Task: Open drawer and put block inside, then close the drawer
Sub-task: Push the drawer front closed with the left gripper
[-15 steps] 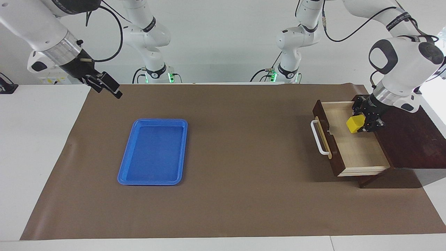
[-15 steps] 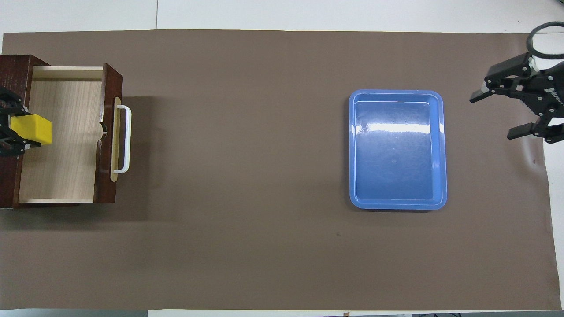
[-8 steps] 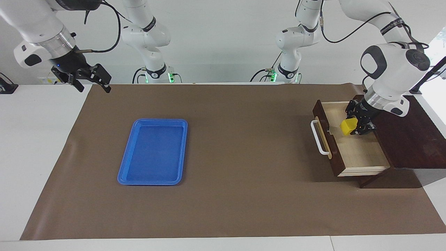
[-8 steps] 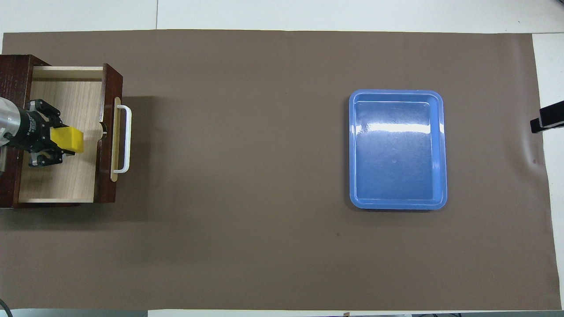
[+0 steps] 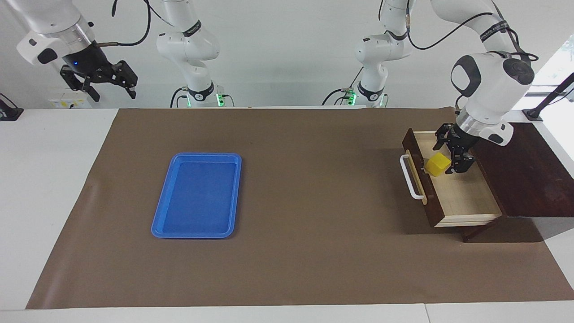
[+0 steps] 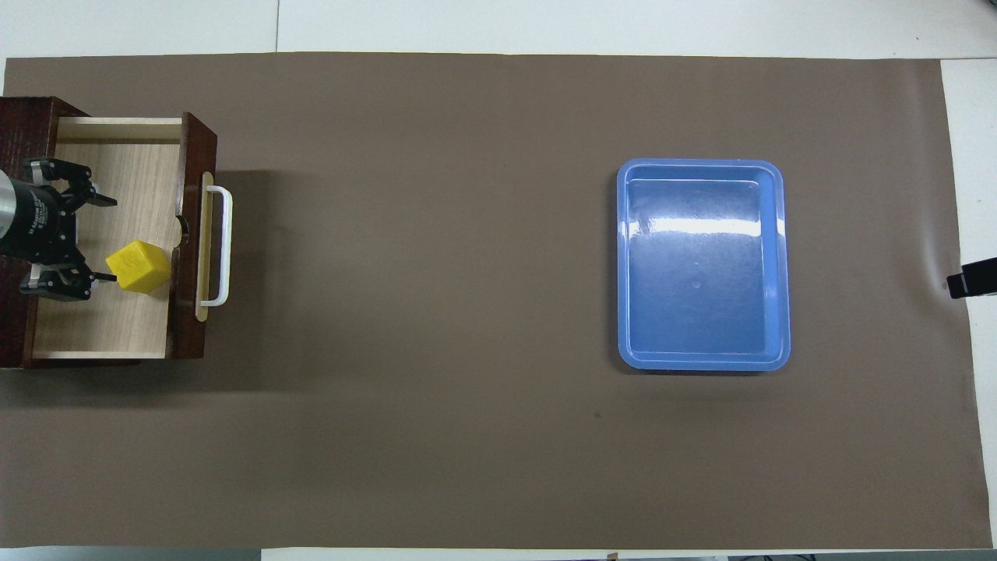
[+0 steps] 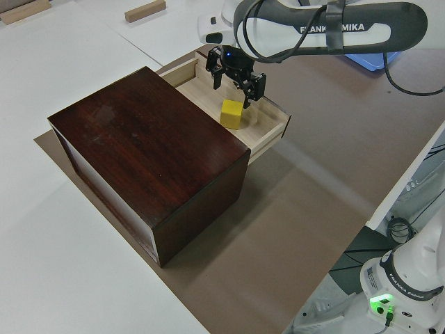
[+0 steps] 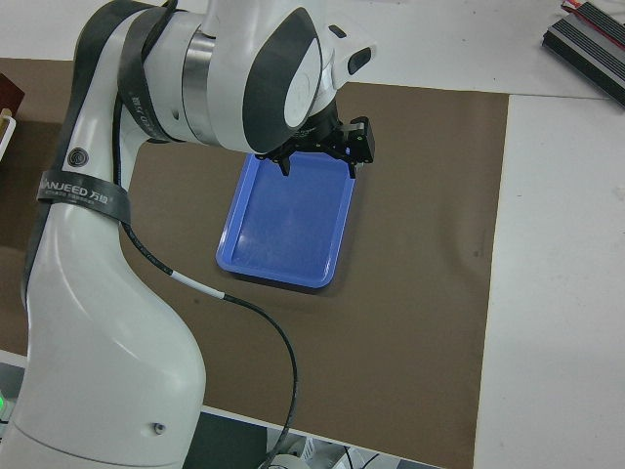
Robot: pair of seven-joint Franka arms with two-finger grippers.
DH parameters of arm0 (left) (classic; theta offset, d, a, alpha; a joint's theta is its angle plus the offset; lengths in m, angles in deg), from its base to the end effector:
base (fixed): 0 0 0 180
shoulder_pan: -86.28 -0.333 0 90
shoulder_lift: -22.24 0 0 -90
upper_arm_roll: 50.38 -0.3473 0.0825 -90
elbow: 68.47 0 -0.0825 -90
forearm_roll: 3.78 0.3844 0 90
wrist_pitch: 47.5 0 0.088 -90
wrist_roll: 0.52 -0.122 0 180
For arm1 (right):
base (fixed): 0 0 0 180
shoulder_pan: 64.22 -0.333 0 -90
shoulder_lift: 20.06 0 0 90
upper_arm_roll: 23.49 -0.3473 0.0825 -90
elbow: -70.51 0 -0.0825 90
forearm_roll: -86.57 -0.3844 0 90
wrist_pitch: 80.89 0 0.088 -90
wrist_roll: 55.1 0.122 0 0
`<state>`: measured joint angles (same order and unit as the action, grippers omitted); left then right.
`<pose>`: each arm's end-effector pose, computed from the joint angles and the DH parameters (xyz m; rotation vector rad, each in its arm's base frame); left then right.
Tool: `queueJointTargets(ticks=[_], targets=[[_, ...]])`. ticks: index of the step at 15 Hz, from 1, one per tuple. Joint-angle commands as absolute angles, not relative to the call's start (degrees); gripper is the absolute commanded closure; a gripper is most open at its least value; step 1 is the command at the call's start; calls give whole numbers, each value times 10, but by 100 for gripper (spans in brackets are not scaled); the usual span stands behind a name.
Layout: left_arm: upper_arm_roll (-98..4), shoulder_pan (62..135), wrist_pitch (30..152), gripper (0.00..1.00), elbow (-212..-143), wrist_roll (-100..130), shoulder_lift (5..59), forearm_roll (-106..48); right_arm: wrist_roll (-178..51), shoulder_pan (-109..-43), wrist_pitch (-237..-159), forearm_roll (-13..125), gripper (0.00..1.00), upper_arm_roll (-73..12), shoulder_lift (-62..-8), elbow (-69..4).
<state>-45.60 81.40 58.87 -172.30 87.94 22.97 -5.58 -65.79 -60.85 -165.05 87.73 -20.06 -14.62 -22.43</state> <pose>0.5715 -0.0017 0.5433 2.2082 2.1716 0.0013 0.5063 -0.0648 0.6587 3.1330 0.1048 -0.0941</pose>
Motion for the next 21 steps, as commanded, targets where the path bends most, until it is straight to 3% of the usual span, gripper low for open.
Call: queueJointTargets(ticks=[1,9,21], targets=[[-462,864,584,0,-1729,952,228,-50,-666,-602,-1689,889,0,-206,-150,-244],[-462,915,653,0,-1810,986,238,10,-635,-601,-1695,884,0,-208,-170,-242],[-466,803,671,0,-1811,900,243,70,-638,-597,-1697,881,0,-205,-174,-239]])
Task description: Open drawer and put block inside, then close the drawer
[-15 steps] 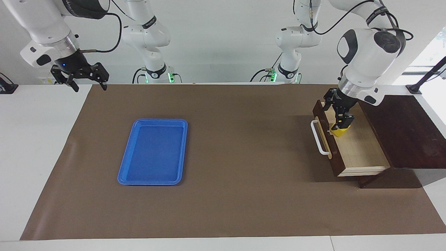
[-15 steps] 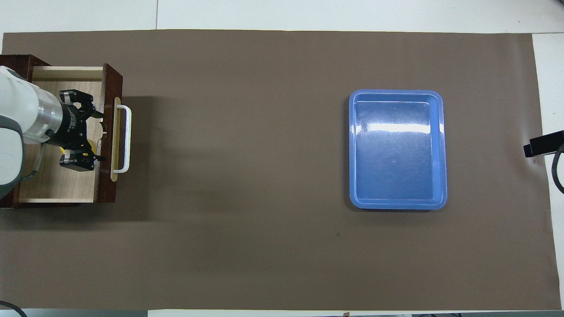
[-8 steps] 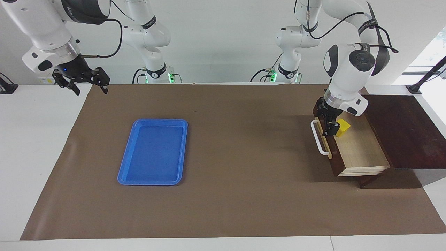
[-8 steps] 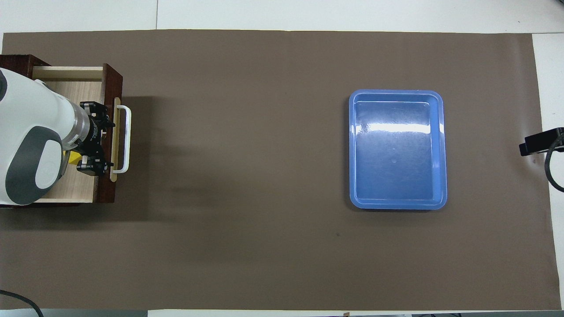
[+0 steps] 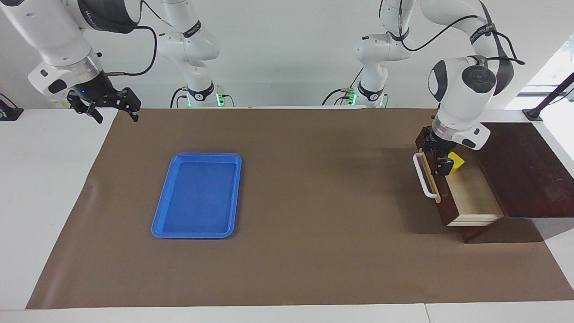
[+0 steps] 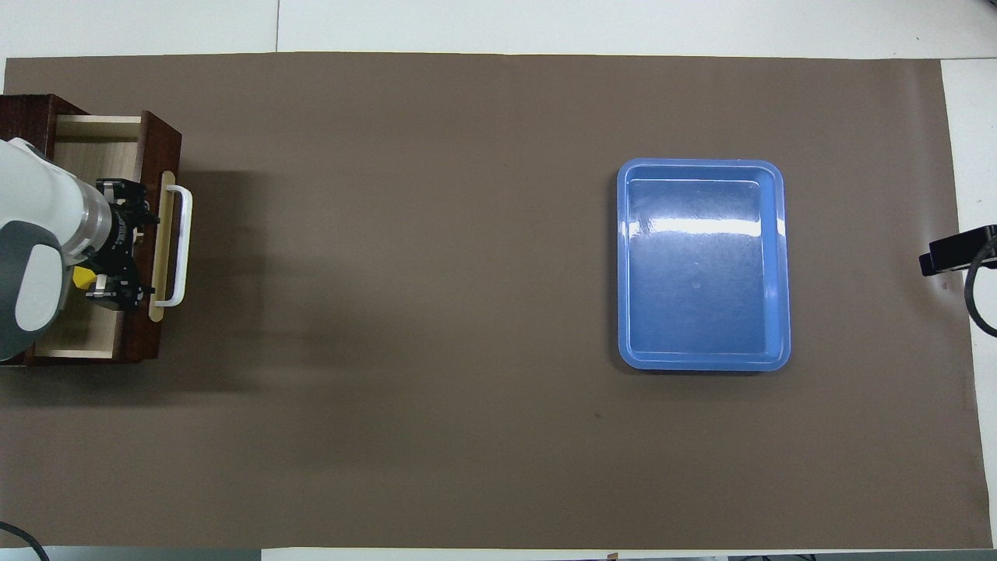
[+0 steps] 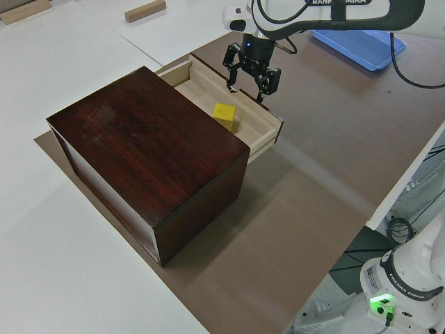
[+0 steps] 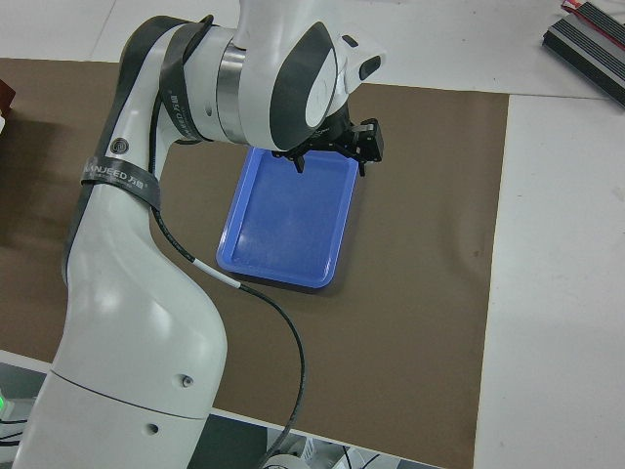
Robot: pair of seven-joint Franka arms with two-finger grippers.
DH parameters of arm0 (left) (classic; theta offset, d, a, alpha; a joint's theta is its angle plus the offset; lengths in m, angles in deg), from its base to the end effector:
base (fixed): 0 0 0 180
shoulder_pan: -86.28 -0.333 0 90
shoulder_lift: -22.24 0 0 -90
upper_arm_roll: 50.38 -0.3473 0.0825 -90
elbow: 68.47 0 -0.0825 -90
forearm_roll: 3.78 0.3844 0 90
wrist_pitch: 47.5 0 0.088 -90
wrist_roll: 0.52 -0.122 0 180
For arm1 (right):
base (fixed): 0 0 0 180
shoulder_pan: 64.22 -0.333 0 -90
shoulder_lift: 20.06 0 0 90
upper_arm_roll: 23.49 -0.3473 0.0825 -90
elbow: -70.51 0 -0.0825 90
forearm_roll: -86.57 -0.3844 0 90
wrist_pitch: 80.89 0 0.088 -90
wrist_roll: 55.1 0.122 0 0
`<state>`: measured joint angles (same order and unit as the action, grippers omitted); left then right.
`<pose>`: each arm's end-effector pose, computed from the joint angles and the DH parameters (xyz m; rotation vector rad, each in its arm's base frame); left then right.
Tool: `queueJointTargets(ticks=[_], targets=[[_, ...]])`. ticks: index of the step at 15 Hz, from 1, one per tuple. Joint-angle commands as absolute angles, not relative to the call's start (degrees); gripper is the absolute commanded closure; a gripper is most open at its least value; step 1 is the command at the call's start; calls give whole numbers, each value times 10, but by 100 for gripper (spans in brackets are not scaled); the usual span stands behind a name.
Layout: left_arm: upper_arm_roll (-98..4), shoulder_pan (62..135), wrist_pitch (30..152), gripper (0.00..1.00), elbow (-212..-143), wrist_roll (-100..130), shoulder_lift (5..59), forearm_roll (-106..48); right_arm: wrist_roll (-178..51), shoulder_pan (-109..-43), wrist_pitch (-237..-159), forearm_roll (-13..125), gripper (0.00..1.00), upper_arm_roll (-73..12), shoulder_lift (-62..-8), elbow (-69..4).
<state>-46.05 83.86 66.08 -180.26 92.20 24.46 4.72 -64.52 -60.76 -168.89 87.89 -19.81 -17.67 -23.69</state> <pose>0.5681 -0.0072 0.4739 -2.2003 -2.1019 -0.1412 0.5299 -0.0700 0.6262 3.1286 0.0624 -0.1077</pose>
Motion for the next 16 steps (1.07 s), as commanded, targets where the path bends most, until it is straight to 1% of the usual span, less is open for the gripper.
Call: queueJointTargets(ticks=[1,8,11,13,16], targets=[[-466,792,671,0,-1811,889,243,70,-637,-597,-1697,882,0,-205,-174,-238],[-466,749,675,0,-1811,863,242,70,-644,-593,-1697,887,0,-202,-175,-234],[-466,745,671,0,-1809,853,243,70,-645,-594,-1697,887,0,-203,-176,-234],[-463,747,641,0,-1790,804,242,70,-642,-596,-1697,887,0,-203,-175,-234],[-459,756,575,0,-1743,697,224,51,-640,-600,-1697,887,0,-203,-174,-238]])
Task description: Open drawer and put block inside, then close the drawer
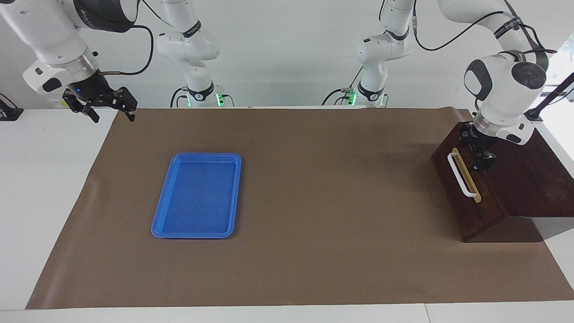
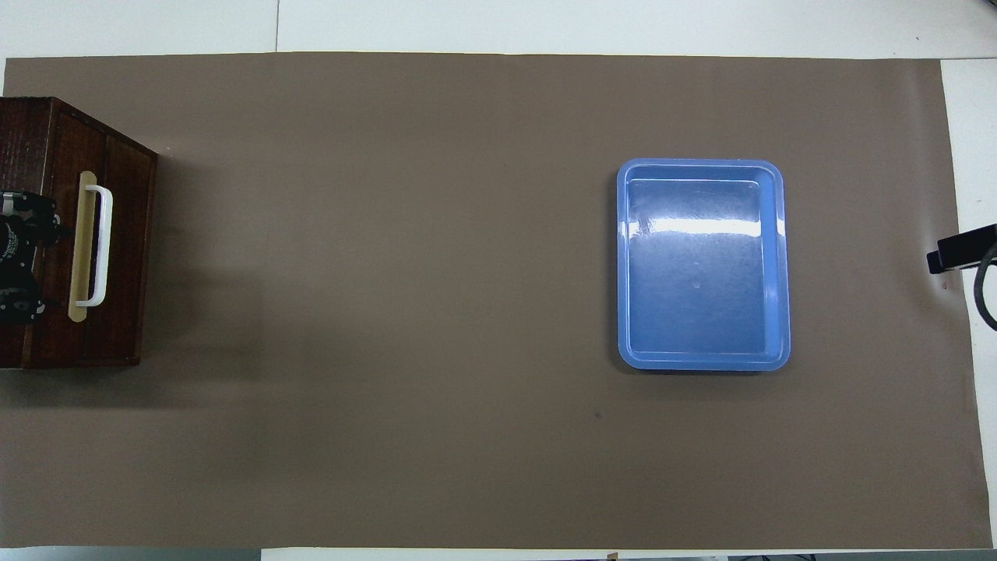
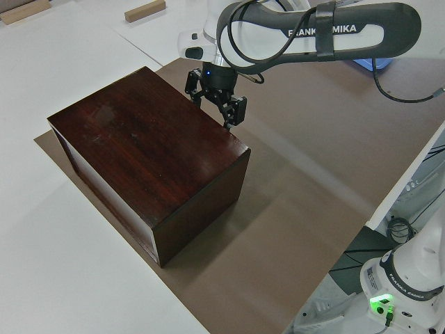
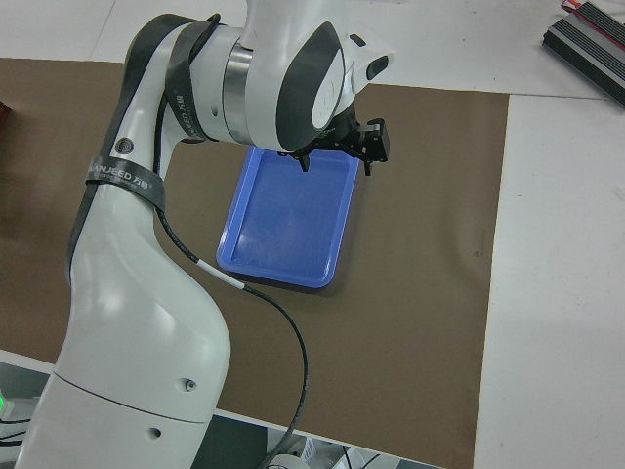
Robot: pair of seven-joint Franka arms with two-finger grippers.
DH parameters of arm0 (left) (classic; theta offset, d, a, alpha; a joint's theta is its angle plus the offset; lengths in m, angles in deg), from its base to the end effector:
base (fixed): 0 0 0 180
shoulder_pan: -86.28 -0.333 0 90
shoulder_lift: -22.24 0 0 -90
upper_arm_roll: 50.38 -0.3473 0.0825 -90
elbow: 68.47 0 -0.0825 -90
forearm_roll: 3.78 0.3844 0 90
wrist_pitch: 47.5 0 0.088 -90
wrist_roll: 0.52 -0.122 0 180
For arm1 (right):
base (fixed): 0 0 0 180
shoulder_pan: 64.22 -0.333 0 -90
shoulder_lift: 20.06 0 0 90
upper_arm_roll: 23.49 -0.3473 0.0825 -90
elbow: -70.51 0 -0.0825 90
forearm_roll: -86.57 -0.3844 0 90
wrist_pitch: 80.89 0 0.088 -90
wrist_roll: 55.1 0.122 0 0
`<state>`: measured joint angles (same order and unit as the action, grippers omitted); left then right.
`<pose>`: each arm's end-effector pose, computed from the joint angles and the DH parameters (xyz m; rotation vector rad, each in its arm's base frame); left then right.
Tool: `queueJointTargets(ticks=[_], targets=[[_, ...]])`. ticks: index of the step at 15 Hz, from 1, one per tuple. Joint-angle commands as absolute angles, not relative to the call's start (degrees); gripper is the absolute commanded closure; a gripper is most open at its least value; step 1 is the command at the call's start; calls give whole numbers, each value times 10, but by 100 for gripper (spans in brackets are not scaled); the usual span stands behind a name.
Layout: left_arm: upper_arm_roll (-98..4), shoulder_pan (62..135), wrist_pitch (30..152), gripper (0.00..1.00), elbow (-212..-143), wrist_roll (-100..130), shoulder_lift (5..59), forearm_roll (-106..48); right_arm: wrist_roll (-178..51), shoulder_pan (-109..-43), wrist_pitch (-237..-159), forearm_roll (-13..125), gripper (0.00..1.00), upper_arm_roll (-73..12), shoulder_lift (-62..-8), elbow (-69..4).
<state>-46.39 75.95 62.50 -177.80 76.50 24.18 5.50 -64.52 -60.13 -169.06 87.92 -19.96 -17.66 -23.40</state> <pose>0.5630 0.0767 0.4919 -2.3009 -1.9336 -0.1030 0.5299 -0.0746 0.6289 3.1276 0.0492 -0.0952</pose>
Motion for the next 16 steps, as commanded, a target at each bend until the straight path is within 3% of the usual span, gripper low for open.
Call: queueJointTargets(ticks=[1,8,16], targets=[[-453,756,547,0,-1730,658,221,34,-641,-599,-1697,887,0,-203,-174,-238],[-447,800,409,0,-1700,205,180,-38,-644,-595,-1687,883,0,-204,-172,-240],[-434,802,379,0,-1671,86,188,-36,-638,-602,-1693,883,0,-207,-172,-241]])
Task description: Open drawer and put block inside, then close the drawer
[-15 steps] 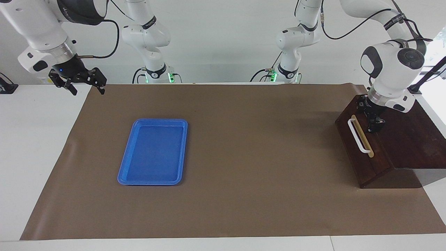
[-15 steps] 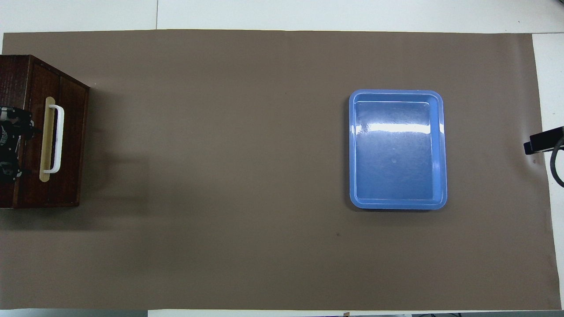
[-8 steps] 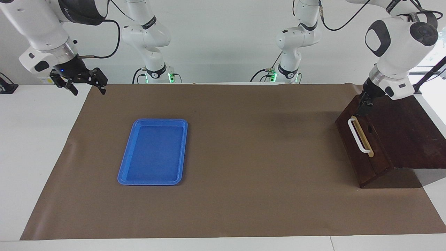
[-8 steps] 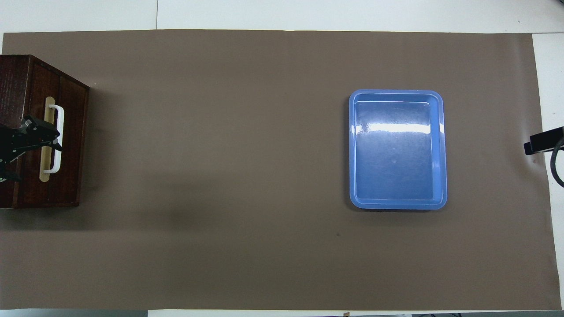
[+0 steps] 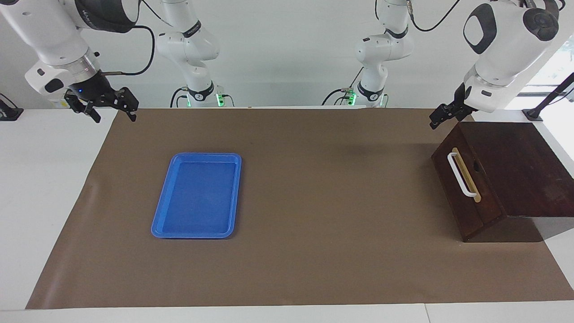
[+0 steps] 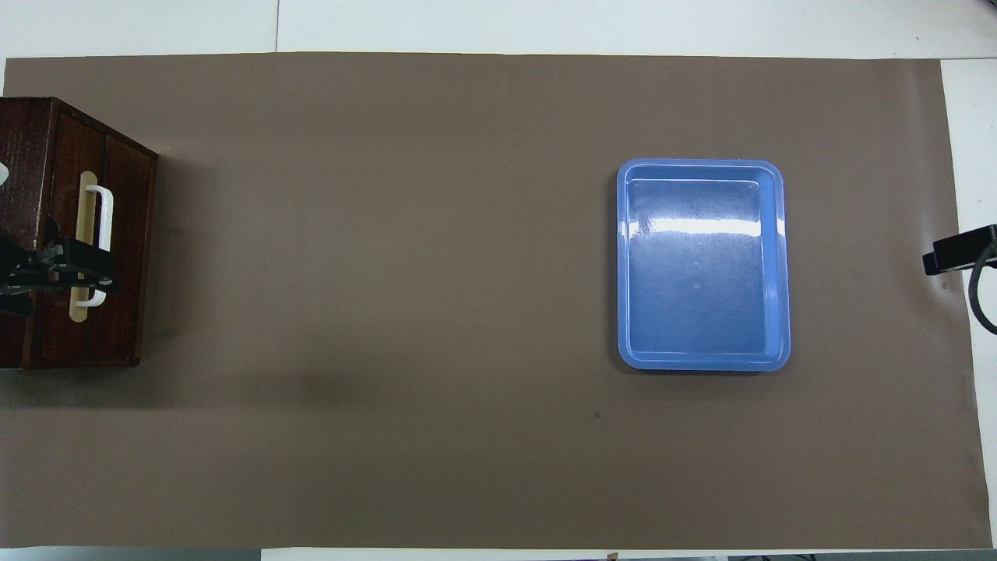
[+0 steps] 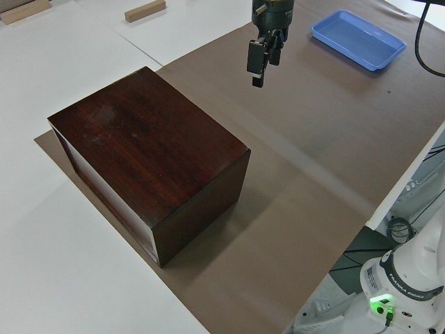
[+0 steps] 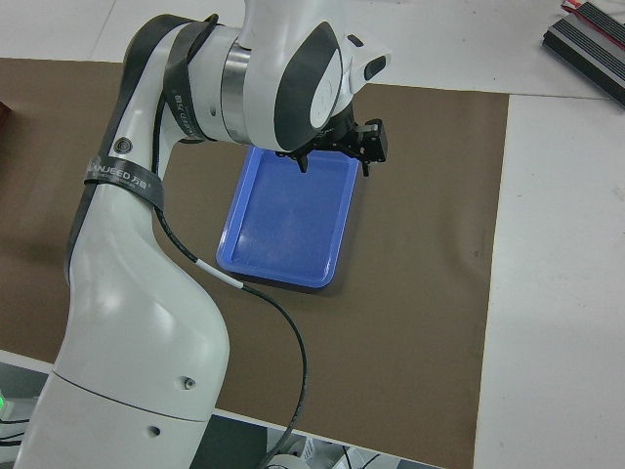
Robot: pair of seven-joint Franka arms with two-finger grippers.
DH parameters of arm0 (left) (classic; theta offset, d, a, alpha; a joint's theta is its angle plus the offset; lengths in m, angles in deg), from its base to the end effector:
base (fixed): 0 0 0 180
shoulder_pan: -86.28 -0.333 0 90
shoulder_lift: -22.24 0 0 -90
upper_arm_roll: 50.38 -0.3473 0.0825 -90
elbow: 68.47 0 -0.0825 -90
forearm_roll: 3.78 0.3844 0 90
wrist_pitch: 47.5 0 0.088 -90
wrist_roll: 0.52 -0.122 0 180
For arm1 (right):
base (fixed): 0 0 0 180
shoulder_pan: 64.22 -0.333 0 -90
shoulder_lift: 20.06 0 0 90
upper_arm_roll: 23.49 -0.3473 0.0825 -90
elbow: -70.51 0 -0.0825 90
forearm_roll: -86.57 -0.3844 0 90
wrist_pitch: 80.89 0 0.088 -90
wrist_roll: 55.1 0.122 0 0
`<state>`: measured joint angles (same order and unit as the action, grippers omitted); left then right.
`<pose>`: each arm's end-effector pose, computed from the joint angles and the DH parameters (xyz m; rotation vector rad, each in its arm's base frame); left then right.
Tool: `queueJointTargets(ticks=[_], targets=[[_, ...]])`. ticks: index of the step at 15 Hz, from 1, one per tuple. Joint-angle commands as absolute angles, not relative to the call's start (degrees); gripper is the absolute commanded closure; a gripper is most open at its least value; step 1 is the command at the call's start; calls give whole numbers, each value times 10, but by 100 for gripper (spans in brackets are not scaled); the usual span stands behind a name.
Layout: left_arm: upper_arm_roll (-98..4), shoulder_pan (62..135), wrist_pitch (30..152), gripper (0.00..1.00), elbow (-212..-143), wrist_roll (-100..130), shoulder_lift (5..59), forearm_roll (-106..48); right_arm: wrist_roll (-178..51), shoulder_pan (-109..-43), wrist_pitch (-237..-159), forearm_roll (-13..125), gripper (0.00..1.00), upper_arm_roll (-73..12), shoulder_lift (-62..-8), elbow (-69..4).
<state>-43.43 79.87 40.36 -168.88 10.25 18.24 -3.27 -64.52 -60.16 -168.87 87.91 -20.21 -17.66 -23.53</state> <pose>0.5183 -0.0058 0.5903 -3.0888 -0.2774 0.2288 0.5297 -0.0719 0.6275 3.1279 0.0569 -0.1038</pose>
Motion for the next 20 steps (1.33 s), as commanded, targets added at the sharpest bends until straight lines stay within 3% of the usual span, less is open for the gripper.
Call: queueJointTargets(ticks=[1,13,20], targets=[[-434,808,375,0,-1673,69,188,-36,-638,-602,-1694,883,0,-208,-172,-240],[-440,845,361,0,-1663,33,212,-18,-639,-601,-1703,876,0,-208,-175,-237],[-441,843,349,0,-1621,22,238,-18,-643,-601,-1715,876,0,-208,-175,-239]])
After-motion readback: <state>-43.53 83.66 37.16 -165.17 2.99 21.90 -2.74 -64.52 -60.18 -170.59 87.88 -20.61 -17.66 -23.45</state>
